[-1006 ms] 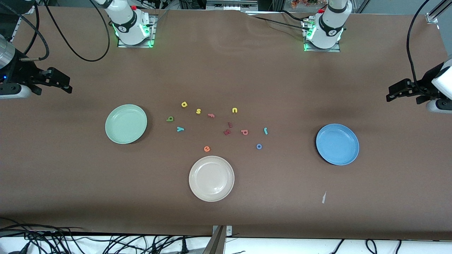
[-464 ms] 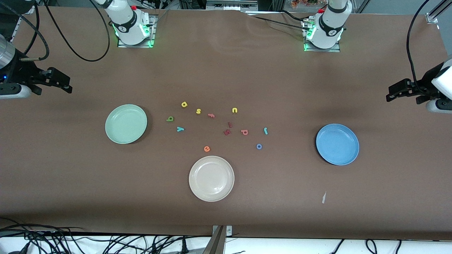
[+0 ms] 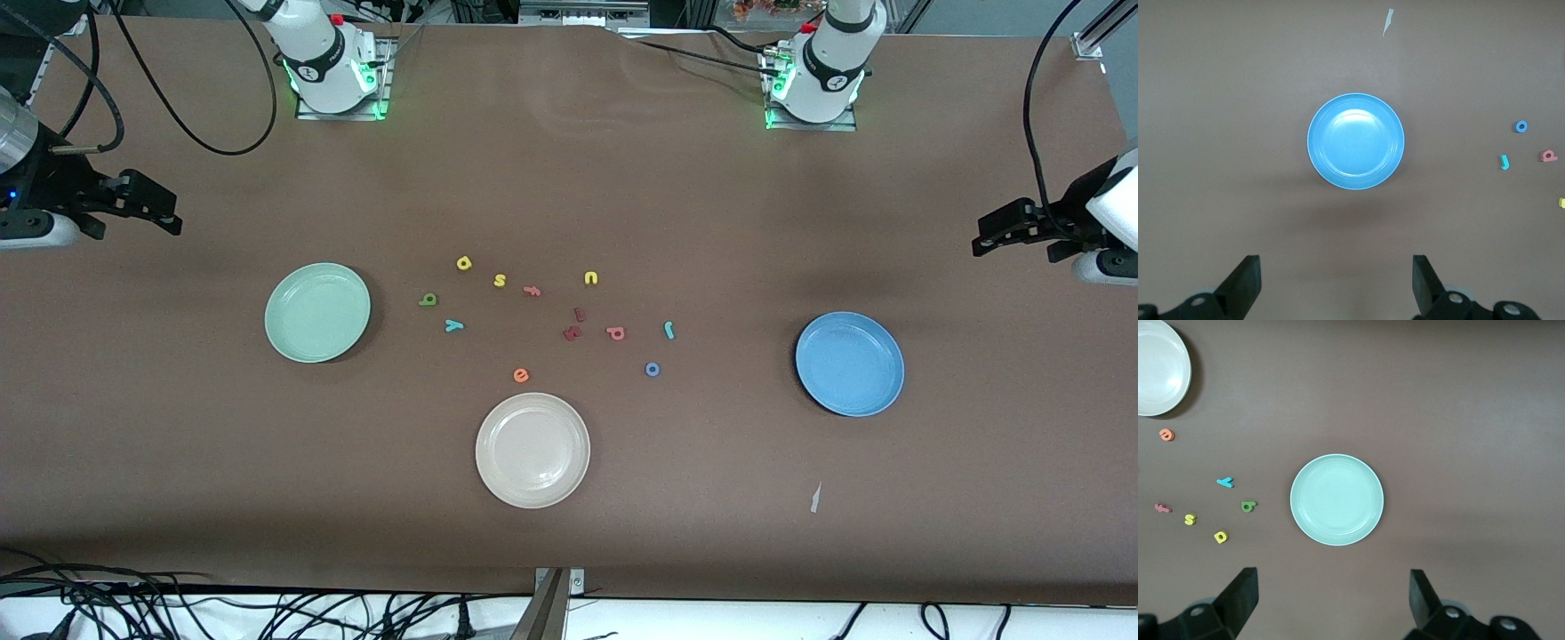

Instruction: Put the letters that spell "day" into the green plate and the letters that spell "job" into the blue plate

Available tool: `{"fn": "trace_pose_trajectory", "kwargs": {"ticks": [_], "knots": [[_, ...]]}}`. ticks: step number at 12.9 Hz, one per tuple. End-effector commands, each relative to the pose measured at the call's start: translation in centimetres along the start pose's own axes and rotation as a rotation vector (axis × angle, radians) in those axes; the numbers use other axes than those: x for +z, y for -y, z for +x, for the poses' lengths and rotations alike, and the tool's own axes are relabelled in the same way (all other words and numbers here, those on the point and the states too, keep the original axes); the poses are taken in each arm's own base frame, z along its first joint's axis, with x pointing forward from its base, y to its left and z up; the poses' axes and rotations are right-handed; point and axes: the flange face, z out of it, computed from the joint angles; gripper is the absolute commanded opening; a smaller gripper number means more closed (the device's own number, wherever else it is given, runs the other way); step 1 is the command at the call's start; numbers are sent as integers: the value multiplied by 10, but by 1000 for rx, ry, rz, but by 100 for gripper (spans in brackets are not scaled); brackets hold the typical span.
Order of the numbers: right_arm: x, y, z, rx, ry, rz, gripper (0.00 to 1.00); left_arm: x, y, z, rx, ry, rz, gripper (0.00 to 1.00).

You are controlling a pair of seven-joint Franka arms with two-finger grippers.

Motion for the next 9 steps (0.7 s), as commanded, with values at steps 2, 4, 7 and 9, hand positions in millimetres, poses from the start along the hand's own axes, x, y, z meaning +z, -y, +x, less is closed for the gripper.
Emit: {"fn": "trace_pose_trajectory", "kwargs": {"ticks": [2, 4, 7, 9], "knots": [[-3, -1, -3, -2, 3, 10, 100, -3, -1, -5, 16, 4, -19, 100], [-4, -1, -6, -1, 24, 11, 100, -3, -1, -5, 16, 2, -19, 100], [-2, -4, -6, 4, 30, 11, 100, -3, -1, -5, 18, 2, -19, 100], [-3, -3, -6, 4, 26, 8, 100, -3, -1, -5, 16, 3, -17, 100]]}}
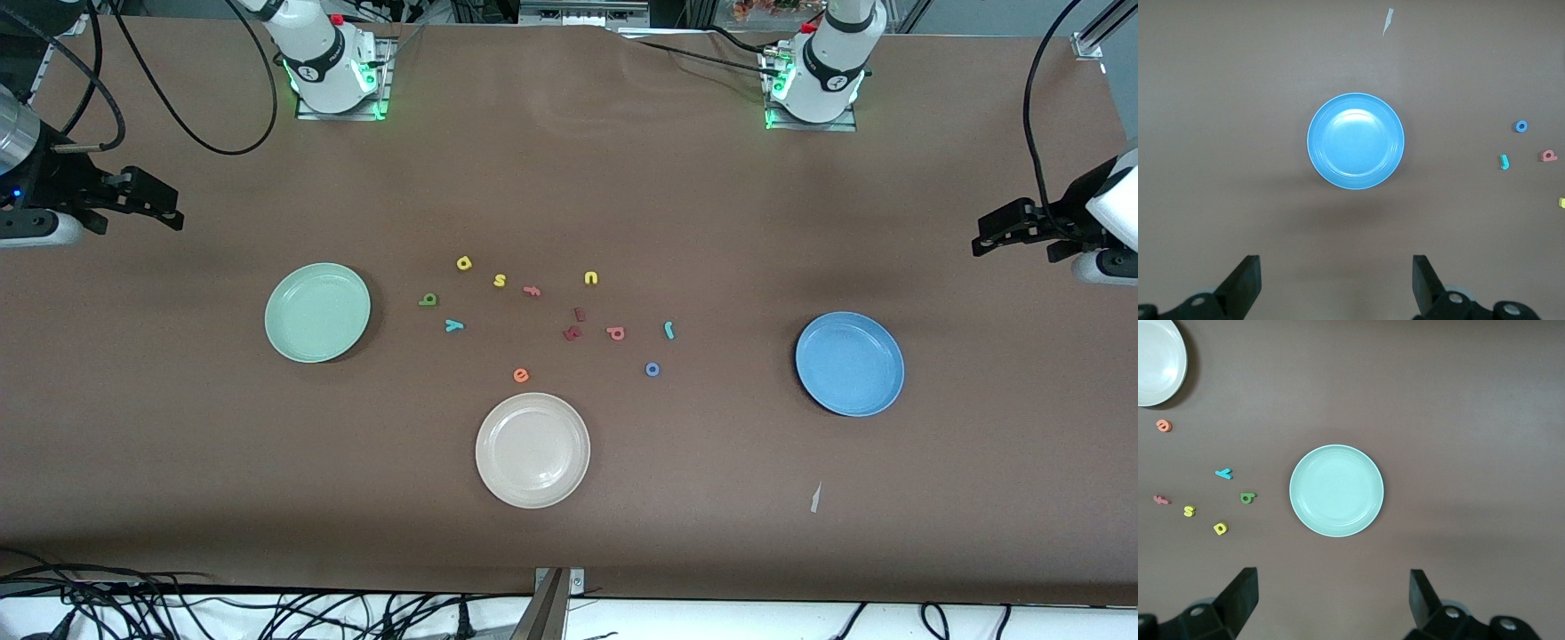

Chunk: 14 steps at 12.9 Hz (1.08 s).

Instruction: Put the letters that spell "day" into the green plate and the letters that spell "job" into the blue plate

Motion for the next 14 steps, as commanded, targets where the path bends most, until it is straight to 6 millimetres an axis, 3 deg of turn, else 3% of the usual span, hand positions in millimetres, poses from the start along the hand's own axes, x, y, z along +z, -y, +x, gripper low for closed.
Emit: {"fn": "trace_pose_trajectory", "kwargs": {"ticks": [1, 14], "knots": [[-6, -2, -3, -1, -3, 3, 100, -3, -1, -5, 17, 3, -17, 100], [-4, 2, -10, -7, 45, 11, 100, -2, -2, -5, 19, 5, -17, 100]]}}
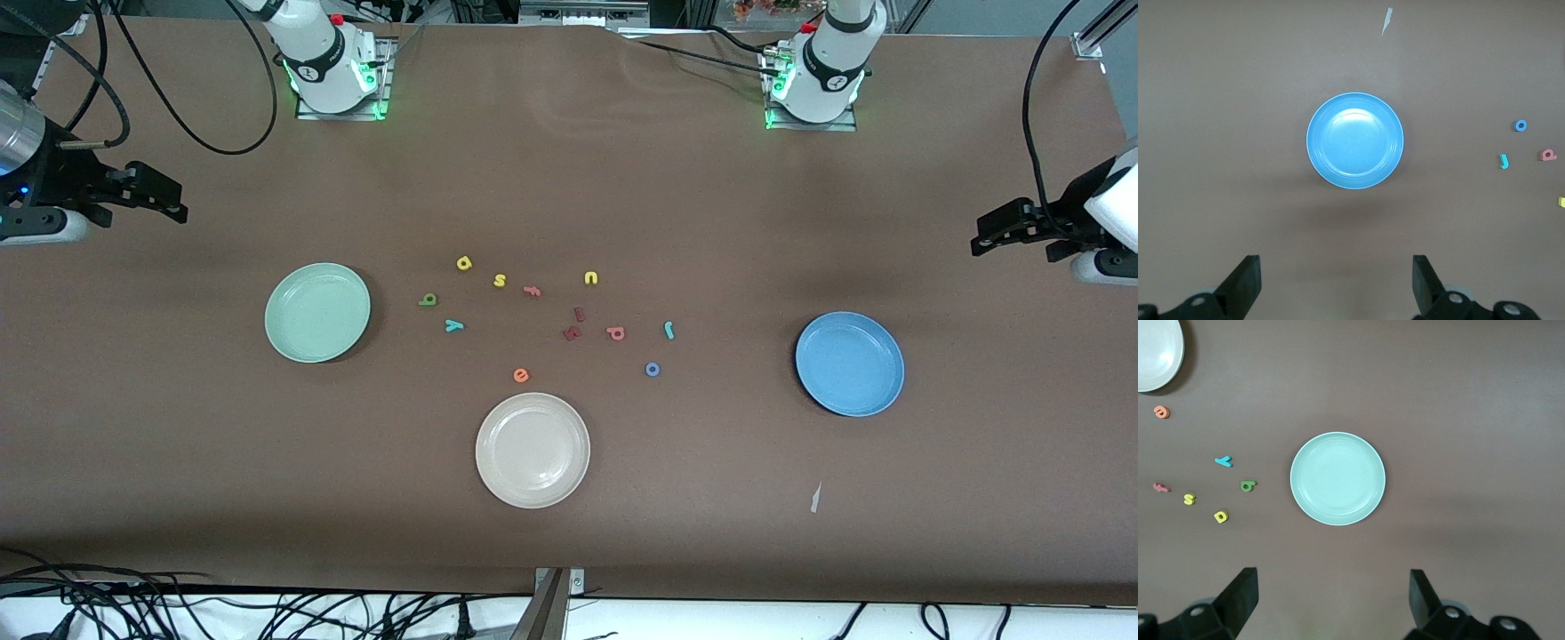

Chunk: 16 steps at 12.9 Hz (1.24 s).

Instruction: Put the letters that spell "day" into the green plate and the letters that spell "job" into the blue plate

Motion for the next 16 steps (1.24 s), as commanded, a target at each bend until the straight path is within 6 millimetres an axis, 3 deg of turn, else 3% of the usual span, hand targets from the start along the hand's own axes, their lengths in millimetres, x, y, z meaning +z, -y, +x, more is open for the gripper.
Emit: {"fn": "trace_pose_trajectory", "kwargs": {"ticks": [1, 5, 8, 16], "knots": [[-6, -1, -5, -1, 7, 12, 100, -2, -1, -5, 17, 4, -17, 100], [-7, 0, -6, -5, 4, 5, 100, -2, 0, -5, 15, 3, -19, 100], [1, -18, -1, 28, 6, 17, 100, -2, -1, -5, 17, 4, -17, 100], [-3, -15, 2, 20, -17, 0, 100, -2, -1, -5, 17, 3, -19, 100]]}}
